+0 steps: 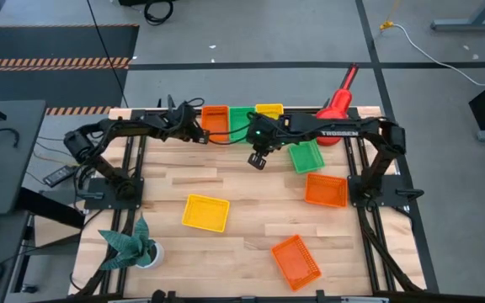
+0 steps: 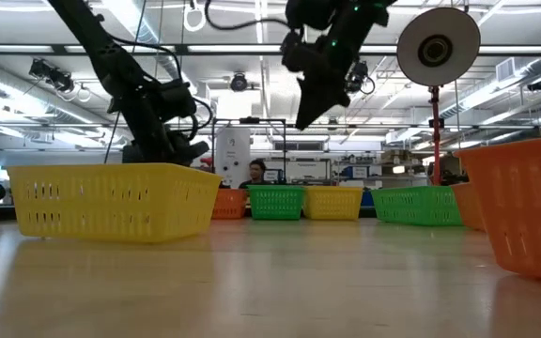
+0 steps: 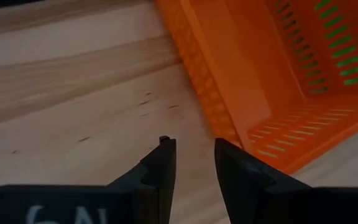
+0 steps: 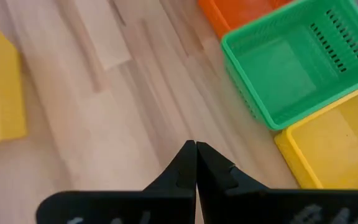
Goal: Stack baskets by color
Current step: Adjust the orange bin, then stack the orange bin on top of the orange bin
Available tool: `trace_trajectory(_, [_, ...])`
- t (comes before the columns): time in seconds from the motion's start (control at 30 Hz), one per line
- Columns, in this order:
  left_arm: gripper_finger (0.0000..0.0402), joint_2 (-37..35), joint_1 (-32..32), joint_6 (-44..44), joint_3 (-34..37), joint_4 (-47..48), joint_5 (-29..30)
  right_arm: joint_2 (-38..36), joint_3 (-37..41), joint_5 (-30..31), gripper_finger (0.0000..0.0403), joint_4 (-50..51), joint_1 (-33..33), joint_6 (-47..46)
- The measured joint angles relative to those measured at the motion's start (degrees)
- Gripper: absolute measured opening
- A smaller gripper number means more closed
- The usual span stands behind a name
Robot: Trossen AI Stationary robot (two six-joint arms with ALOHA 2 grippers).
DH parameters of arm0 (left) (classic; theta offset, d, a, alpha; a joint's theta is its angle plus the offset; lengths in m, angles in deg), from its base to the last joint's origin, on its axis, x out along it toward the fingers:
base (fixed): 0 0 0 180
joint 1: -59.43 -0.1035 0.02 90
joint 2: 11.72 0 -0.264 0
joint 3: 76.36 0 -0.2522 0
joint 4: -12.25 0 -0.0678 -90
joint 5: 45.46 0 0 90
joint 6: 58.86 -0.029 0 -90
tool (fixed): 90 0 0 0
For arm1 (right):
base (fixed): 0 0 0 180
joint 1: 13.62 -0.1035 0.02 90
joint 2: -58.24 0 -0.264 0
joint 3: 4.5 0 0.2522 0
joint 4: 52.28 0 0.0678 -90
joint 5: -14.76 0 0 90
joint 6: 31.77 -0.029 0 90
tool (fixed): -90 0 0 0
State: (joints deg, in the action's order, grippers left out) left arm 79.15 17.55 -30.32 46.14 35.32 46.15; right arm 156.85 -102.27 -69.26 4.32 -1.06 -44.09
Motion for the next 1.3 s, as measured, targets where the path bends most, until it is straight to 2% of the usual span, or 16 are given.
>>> trace_trajectory(0.17, [0.0116, -0.6, 0.0, -4.4, 0.0, 0.5, 0.0, -3.9, 0.0, 0.4, 0.0005, 1.5, -1.8, -2.1])
trace_trajectory(0.3, [0.0116, -2.6, -0.1, -8.7, -1.4, 5.7, 0.0, -6.8, 0.0, 0.1, 0.0006, 1.9, -4.3, -1.7])
trace_trajectory(0.53, [0.0116, -6.4, 0.0, -13.9, -4.9, 12.7, 0.0, -8.8, 0.0, -5.8, 0.0005, 2.1, -12.5, -1.8])
trace_trajectory(0.87, [0.0116, -17.5, 3.6, -14.7, -6.3, 22.8, 0.0, -8.8, 0.0, -6.9, 0.0009, 16.0, -26.1, -14.8])
trace_trajectory(1.07, [0.0116, -23.3, 9.6, -14.2, -6.3, 24.1, 0.0, -8.8, 0.0, -12.2, 0.0047, 18.2, -36.2, -18.3])
trace_trajectory(1.2, [0.0116, -24.9, 13.7, -12.8, -6.3, 24.0, -0.1, -8.8, 0.0, -16.7, 0.0094, 14.9, -44.4, -18.5])
trace_trajectory(1.3, [0.0117, -25.0, 16.5, -12.4, -6.3, 24.1, -0.1, -8.7, 0.0, -16.7, 0.0133, 11.3, -50.7, -17.5])
